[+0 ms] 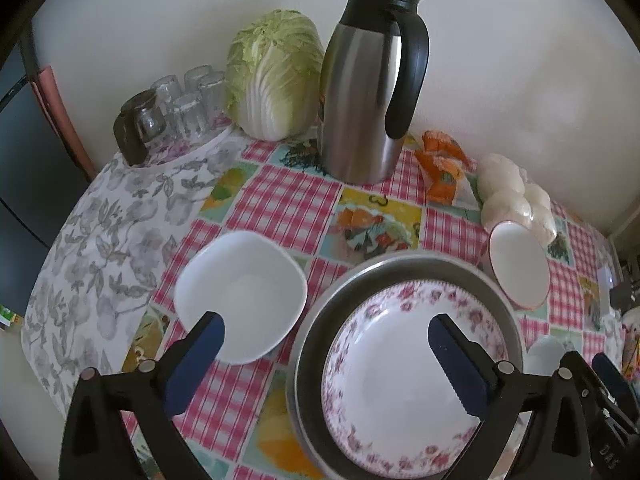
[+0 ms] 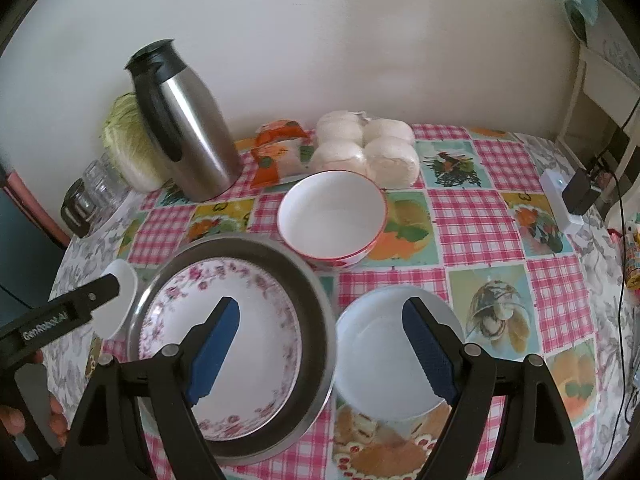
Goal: Organize plates and bowls
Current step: 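Move both tools to the red-rimmed strawberry bowl and grasp its rim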
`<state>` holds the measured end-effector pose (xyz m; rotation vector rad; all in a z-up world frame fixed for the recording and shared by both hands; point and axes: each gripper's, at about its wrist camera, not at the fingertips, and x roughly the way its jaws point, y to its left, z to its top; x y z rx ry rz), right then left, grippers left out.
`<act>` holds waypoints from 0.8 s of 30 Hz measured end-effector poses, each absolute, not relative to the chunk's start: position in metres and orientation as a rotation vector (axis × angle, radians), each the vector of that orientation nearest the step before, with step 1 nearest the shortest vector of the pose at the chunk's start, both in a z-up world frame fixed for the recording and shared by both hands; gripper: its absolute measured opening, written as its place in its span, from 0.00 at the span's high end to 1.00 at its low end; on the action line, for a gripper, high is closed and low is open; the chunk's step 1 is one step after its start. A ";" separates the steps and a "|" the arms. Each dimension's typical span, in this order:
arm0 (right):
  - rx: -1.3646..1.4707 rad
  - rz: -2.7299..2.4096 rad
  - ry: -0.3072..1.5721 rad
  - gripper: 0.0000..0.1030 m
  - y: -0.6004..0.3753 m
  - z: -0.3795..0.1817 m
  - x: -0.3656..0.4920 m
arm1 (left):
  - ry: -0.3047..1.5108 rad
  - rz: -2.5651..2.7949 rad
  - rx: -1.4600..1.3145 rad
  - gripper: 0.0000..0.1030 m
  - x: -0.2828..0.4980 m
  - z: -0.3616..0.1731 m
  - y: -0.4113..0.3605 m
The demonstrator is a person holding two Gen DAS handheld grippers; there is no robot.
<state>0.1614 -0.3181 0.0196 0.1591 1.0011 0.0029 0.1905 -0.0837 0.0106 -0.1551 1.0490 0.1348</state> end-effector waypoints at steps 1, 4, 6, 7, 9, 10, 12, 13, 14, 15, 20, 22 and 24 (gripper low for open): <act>0.173 -0.005 0.999 0.18 -0.323 0.018 0.163 | 1.045 0.138 -0.155 0.00 0.193 0.010 -0.084; 0.227 -0.028 0.993 0.18 -0.339 0.012 0.168 | 1.036 0.146 -0.158 0.00 0.200 0.007 -0.085; 0.250 -0.044 0.990 0.18 -0.349 0.007 0.174 | 1.032 0.145 -0.157 0.00 0.205 0.003 -0.088; 0.256 -0.051 0.988 0.18 -0.353 0.005 0.176 | 1.031 0.144 -0.157 0.00 0.207 0.002 -0.089; 0.271 -0.061 0.985 0.18 -0.359 0.000 0.180 | 1.027 0.139 -0.164 0.00 0.211 -0.001 -0.092; 0.281 -0.064 0.984 0.18 -0.362 -0.003 0.183 | 1.024 0.136 -0.169 0.00 0.212 -0.002 -0.094; 0.303 -0.068 0.985 0.18 -0.368 -0.009 0.188 | 1.016 0.132 -0.177 0.00 0.216 -0.004 -0.097; 0.311 -0.069 0.987 0.18 -0.370 -0.013 0.191 | 1.012 0.131 -0.177 0.00 0.218 -0.005 -0.099; 0.320 -0.070 0.991 0.18 -0.372 -0.017 0.194 | 1.009 0.133 -0.176 0.00 0.220 -0.007 -0.100; 0.328 -0.071 0.993 0.18 -0.374 -0.019 0.197 | 1.005 0.135 -0.175 0.00 0.221 -0.008 -0.102; 0.340 -0.068 0.978 0.18 -0.379 -0.024 0.208 | 0.991 0.121 -0.211 0.00 0.228 -0.011 -0.105; 0.344 -0.064 0.972 0.18 -0.381 -0.026 0.213 | 0.989 0.105 -0.227 0.00 0.231 -0.011 -0.105; 0.342 -0.062 0.971 0.18 -0.381 -0.029 0.217 | 0.983 0.094 -0.245 0.00 0.233 -0.010 -0.105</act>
